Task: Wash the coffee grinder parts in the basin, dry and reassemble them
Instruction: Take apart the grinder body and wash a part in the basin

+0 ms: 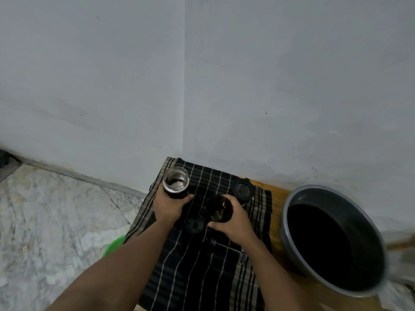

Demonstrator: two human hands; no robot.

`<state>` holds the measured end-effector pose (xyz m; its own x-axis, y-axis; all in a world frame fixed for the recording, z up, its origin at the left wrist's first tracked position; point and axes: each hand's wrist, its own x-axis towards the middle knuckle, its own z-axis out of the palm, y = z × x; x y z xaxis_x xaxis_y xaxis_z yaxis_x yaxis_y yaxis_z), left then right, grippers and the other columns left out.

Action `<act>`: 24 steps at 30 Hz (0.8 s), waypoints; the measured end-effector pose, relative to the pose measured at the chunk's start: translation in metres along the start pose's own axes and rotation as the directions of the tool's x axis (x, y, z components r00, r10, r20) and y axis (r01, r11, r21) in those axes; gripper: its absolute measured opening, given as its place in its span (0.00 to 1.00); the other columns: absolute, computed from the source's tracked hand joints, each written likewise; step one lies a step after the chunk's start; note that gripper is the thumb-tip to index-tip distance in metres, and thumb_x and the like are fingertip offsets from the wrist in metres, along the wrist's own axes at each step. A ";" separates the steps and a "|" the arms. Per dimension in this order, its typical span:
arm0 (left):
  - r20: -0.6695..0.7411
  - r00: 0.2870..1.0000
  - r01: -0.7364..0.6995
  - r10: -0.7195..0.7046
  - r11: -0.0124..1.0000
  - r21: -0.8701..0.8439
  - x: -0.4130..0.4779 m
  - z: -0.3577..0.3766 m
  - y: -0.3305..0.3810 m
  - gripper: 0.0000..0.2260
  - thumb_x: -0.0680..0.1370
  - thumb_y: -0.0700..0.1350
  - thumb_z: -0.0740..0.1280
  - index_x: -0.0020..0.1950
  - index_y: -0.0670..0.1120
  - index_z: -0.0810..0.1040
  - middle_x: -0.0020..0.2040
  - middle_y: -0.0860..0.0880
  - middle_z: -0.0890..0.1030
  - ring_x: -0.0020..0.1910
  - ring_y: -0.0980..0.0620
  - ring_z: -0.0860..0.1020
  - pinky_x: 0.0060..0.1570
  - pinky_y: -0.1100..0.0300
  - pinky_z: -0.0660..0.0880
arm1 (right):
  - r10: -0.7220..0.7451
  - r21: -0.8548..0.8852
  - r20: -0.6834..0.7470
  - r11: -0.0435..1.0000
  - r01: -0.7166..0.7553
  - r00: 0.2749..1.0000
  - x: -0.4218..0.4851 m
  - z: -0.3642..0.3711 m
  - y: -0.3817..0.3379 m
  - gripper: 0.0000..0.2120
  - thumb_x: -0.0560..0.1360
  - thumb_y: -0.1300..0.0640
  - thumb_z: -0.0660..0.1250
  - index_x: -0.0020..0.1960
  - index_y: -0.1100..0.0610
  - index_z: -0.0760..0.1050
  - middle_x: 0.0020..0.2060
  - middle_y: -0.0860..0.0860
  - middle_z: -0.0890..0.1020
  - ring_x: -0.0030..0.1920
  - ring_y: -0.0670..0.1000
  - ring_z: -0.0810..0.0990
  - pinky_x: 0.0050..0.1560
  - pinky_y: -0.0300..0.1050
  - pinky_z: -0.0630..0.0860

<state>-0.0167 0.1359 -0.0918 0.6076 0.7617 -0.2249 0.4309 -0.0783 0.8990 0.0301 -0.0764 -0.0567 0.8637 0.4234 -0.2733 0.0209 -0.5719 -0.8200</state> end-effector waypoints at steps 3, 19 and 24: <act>0.035 0.999 -0.007 0.007 1.000 0.010 0.001 -0.001 -0.003 0.37 0.58 0.53 0.86 0.63 0.51 0.77 0.57 0.53 0.83 0.58 0.51 0.81 0.62 0.49 0.77 | -0.013 -0.008 -0.006 1.000 0.013 1.000 0.000 0.001 -0.002 0.40 0.62 0.52 0.85 0.67 0.44 0.67 0.62 0.43 0.75 0.64 0.46 0.74 0.66 0.46 0.73; 0.332 0.912 -0.298 0.242 0.946 0.129 -0.092 -0.001 -0.039 0.32 0.70 0.55 0.77 0.72 0.57 0.70 0.63 0.59 0.74 0.63 0.62 0.75 0.62 0.61 0.76 | -0.011 0.181 -0.022 0.983 0.014 1.000 -0.003 0.001 -0.016 0.36 0.66 0.53 0.82 0.67 0.45 0.66 0.56 0.35 0.75 0.56 0.35 0.75 0.52 0.29 0.70; 0.323 0.858 -0.412 0.400 0.910 -0.033 -0.111 0.040 0.015 0.39 0.71 0.56 0.78 0.78 0.57 0.63 0.67 0.60 0.71 0.66 0.66 0.73 0.59 0.72 0.73 | -0.043 0.292 -0.235 0.950 0.112 0.971 -0.017 -0.041 -0.017 0.31 0.66 0.51 0.82 0.62 0.45 0.69 0.57 0.42 0.79 0.57 0.39 0.79 0.54 0.34 0.77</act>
<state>-0.0510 0.0238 -0.0685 0.9092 0.4140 0.0452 0.1198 -0.3641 0.9236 0.0358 -0.1022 -0.0173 0.9560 0.2708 -0.1125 -0.0303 -0.2906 -0.9564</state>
